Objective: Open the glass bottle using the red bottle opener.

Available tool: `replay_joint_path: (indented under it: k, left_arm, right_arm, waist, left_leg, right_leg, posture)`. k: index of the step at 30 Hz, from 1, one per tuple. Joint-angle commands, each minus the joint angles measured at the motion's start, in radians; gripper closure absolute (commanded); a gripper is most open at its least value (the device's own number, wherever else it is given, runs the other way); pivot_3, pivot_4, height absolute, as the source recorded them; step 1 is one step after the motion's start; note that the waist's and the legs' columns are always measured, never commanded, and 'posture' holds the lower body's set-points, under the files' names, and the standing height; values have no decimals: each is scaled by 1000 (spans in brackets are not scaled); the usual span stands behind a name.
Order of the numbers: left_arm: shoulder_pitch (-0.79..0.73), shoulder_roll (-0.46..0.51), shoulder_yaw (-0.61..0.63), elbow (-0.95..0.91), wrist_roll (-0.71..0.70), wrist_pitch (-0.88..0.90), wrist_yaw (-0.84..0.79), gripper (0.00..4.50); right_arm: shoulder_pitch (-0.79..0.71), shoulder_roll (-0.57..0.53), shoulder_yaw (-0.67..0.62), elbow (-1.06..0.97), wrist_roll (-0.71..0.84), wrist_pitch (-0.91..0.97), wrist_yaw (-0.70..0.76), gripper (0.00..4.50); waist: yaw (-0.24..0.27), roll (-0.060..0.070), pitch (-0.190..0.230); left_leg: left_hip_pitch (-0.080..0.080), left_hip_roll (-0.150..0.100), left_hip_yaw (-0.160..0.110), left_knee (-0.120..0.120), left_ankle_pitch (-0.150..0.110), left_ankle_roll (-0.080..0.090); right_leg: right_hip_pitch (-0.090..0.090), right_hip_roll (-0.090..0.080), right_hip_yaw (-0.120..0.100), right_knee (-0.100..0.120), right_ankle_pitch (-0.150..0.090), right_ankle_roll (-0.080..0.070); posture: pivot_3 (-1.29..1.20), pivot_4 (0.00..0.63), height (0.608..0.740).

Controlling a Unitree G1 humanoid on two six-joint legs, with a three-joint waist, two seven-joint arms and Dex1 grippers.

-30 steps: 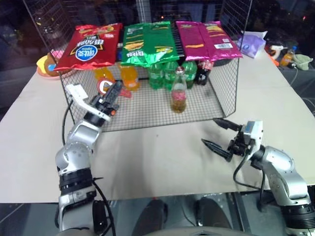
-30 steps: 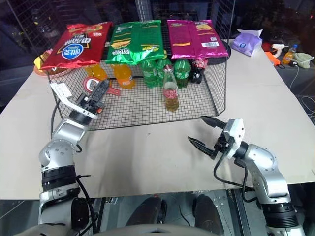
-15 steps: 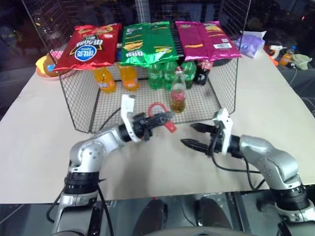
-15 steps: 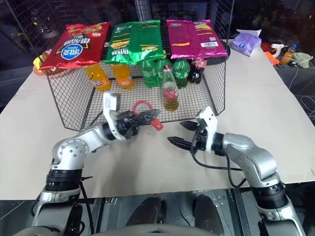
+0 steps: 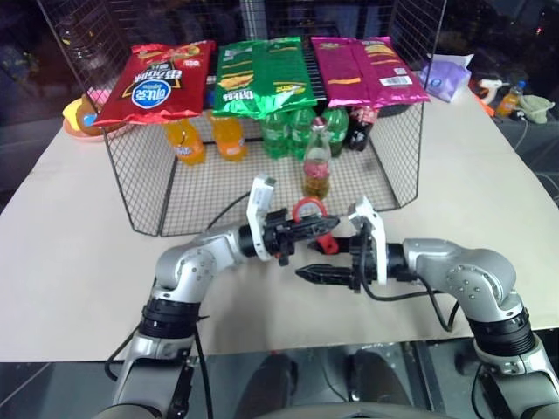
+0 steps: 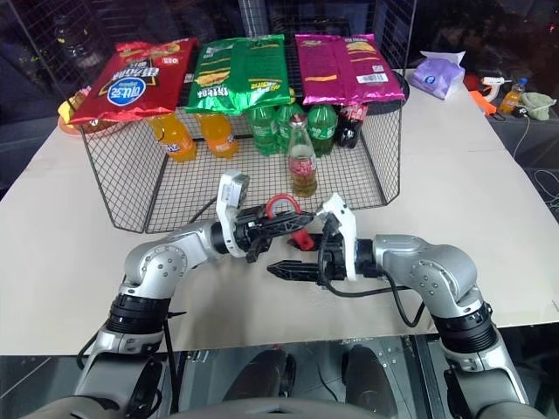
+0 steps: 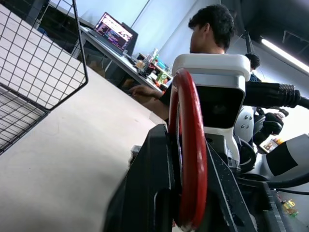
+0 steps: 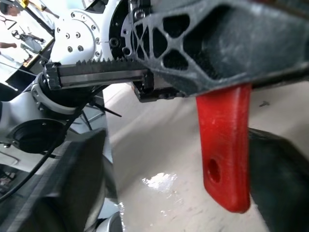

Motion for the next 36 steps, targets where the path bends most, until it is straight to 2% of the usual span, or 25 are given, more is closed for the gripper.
replay_joint_path:
  k: [1, 2, 4, 6, 22, 28, 29, 32, 36]
  left_arm:
    - [4, -5, 0, -8, 9, -12, -17, 4500]
    - [5, -4, 0, -8, 12, -13, -20, 4500]
    - [10, 1, -1, -8, 16, -12, -27, 4500]
    - [16, 7, -1, -12, 14, -7, -35, 4500]
    - [36, 29, -36, -14, 43, -11, -70, 4500]
    - [32, 3, -37, 5, 105, -107, -51, 4500]
    - [33, 3, -39, 8, 109, -113, -54, 3730]
    - [33, -1, -37, 14, 121, -122, -57, 2589]
    - [31, -14, -25, 25, 131, -119, -39, 661]
  right_arm:
    - [-23, -13, -25, -43, 43, 15, 11, 2214]
    - [-25, -22, -26, -41, 44, 18, 15, 2563]
    - [-31, -38, -27, -32, 42, 20, 22, 3693]
    - [-36, -51, -31, -22, 38, 16, 28, 4416]
    - [-53, -61, -21, 13, 7, -6, 32, 4416]
    - [-57, -53, -21, 11, 0, -11, 22, 4416]
    - [-57, -51, -21, 13, -2, -13, 19, 4500]
    - [-56, -47, -23, 15, -7, -20, 13, 4500]
    - [-46, -43, -32, 14, -14, -34, 4, 4500]
  waist:
    - [0, 0, 0]
    - [1, 0, 0]
    - [0, 0, 0]
    - [0, 0, 0]
    - [0, 0, 0]
    - [0, 0, 0]
    - [0, 0, 0]
    - [0, 0, 0]
    - [1, 0, 0]
  left_leg:
    - [0, 0, 0, 0, 0, 0]
    - [0, 0, 0, 0, 0, 0]
    - [0, 0, 0, 0, 0, 0]
    - [0, 0, 0, 0, 0, 0]
    - [-3, 0, 0, 0, 0, 0]
    - [-3, 0, 0, 0, 0, 0]
    - [-3, 0, 0, 0, 0, 0]
    - [-3, 0, 0, 0, 0, 0]
    - [-12, 0, 0, 3, 0, 0]
  right_leg:
    - [0, 0, 0, 0, 0, 0]
    - [0, 0, 0, 0, 0, 0]
    - [0, 0, 0, 0, 0, 0]
    - [0, 0, 0, 0, 0, 0]
    - [-3, 0, 0, 0, 0, 0]
    - [-3, 0, 0, 0, 0, 0]
    - [-3, 0, 0, 0, 0, 0]
    - [-4, 0, 0, 0, 0, 0]
    - [-12, 0, 0, 2, 0, 0]
  posture:
    - [0, 150, 740]
    - [0, 150, 740]
    - [0, 150, 740]
    - [0, 150, 740]
    - [0, 150, 740]
    - [0, 150, 740]
    - [0, 150, 740]
    - [0, 150, 740]
    - [0, 150, 740]
